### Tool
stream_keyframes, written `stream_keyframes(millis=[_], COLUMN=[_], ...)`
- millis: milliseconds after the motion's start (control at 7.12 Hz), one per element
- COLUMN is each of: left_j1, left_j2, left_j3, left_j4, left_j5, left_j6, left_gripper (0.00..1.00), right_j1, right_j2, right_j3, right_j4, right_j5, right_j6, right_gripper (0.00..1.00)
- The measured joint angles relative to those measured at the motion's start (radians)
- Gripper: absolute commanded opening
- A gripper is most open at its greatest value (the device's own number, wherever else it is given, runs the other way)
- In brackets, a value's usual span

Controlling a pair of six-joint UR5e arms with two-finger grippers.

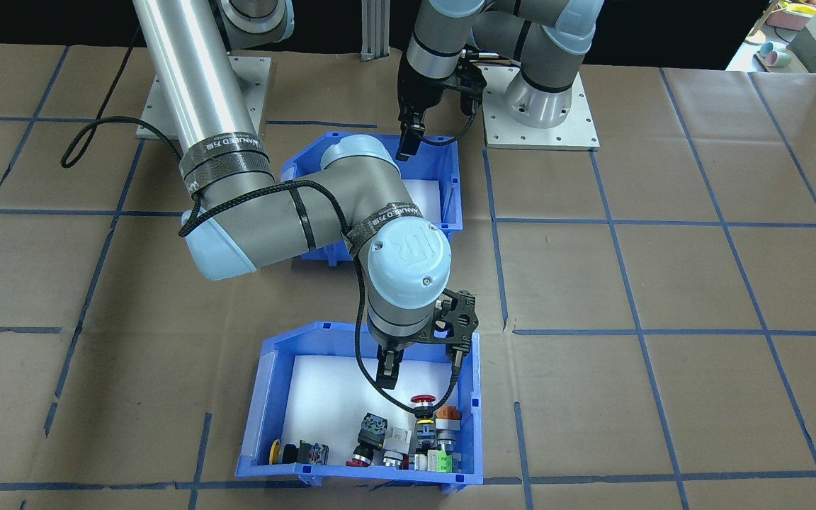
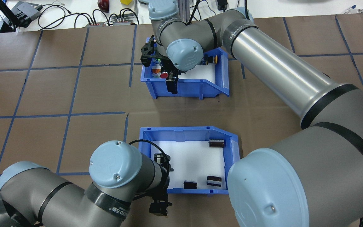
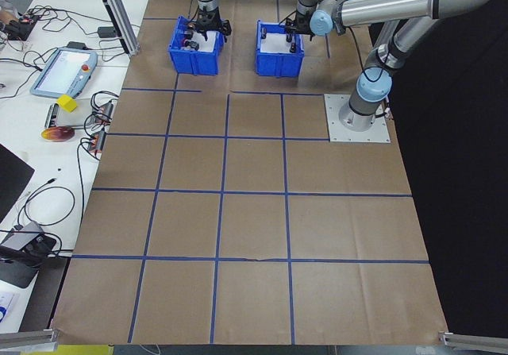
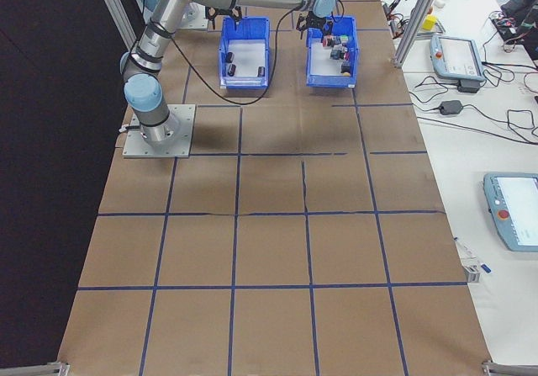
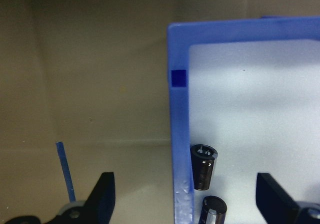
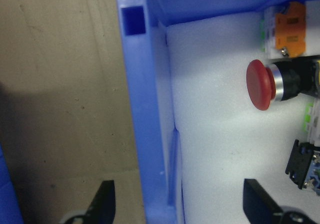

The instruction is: Place battery box in front

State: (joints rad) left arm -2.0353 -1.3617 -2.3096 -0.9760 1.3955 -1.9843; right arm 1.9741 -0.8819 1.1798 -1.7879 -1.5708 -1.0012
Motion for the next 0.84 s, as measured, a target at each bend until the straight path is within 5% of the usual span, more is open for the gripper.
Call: stream_keyframes(millis=[281, 561, 702, 842], left_j1=[-0.041, -0.064, -0.068, -0.069], left_j2=[-0.074, -0.108, -0.113, -0.115], left_j3=[0.000, 0.000, 0.001, 0.002], left_j4=[0.050, 0.063, 0.065, 0.067], left_j5=[0.014, 0.035, 0.037, 0.035], left_j6=[-0.034, -0.062, -0.069, -0.072], left_gripper=[0.83, 0.43, 0.15, 0.05], right_j1=[0.002, 0.005, 0.005, 0.004], right_j2=[-0.004, -0.007, -0.011, -0.022], right_j3=[0.000, -0.006, -0.008, -0.010], right_j4=[0.009, 0.009, 0.006, 0.004], right_j5=[0.000, 0.002, 0.004, 0.004], right_j6=[0.004, 0.005, 0.004, 0.004], right_gripper=[0.09, 0.05, 0.04, 0.04])
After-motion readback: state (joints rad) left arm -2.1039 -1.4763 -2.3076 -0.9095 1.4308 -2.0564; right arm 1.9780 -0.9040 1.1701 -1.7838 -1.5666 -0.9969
